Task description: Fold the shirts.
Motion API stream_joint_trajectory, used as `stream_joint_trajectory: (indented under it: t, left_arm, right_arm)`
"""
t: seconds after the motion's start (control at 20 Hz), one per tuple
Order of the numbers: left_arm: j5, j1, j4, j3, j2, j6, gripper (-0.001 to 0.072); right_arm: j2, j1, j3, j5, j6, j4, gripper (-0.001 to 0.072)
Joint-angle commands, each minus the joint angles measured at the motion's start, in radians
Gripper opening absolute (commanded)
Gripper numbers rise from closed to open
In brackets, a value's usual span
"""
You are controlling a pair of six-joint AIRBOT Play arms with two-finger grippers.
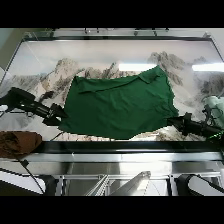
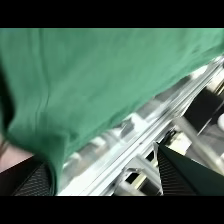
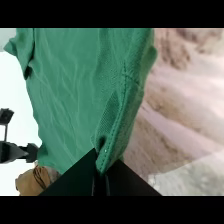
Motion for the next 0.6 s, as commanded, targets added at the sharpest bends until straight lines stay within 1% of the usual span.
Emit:
stream_joint_trajectory:
  t: [0.0, 0.1, 0.15, 0.3, 0.4, 0.45, 0.5, 0.55]
  left_arm:
    - [-0.009, 0.117, -0.018, -0.009, 0.047, -0.008, 0.0695]
    - [-0.076, 0.162, -0.021, -0.065, 0.072, -0.007, 0.0695]
    - [-0.109, 0.171, -0.029, -0.103, 0.079, 0.012, 0.0695]
    - [-0.181, 0.158, -0.031, -0.192, 0.071, 0.058, 0.0695]
    - [-0.238, 0.132, -0.032, -0.215, 0.059, 0.058, 0.0694]
    - [-0.269, 0.12, -0.043, -0.229, 0.061, 0.058, 0.066]
    - [-0.287, 0.109, -0.072, -0.237, 0.06, 0.059, 0.0564]
    - [-0.299, 0.093, -0.101, -0.251, 0.061, 0.068, 0.0519]
  right_arm:
    - [0.0, 0.0, 0.001, 0.003, -0.016, 0.006, 0.0027]
    - [0.0, 0.0, 0.001, 0.003, -0.018, 0.011, 0.0027]
    - [0.0, 0.0, 0.001, 0.003, -0.024, 0.016, 0.0027]
    - [0.001, 0.0, 0.001, 0.003, -0.026, 0.032, 0.0027]
    - [0.002, 0.0, 0.001, 0.009, -0.031, 0.035, 0.0027]
    - [0.002, 0.0, 0.001, 0.019, -0.04, 0.034, 0.0027]
    - [0.002, 0.0, 0.001, 0.031, -0.043, 0.034, 0.0028]
    - [0.002, 0.0, 0.001, 0.034, -0.043, 0.034, 0.0027]
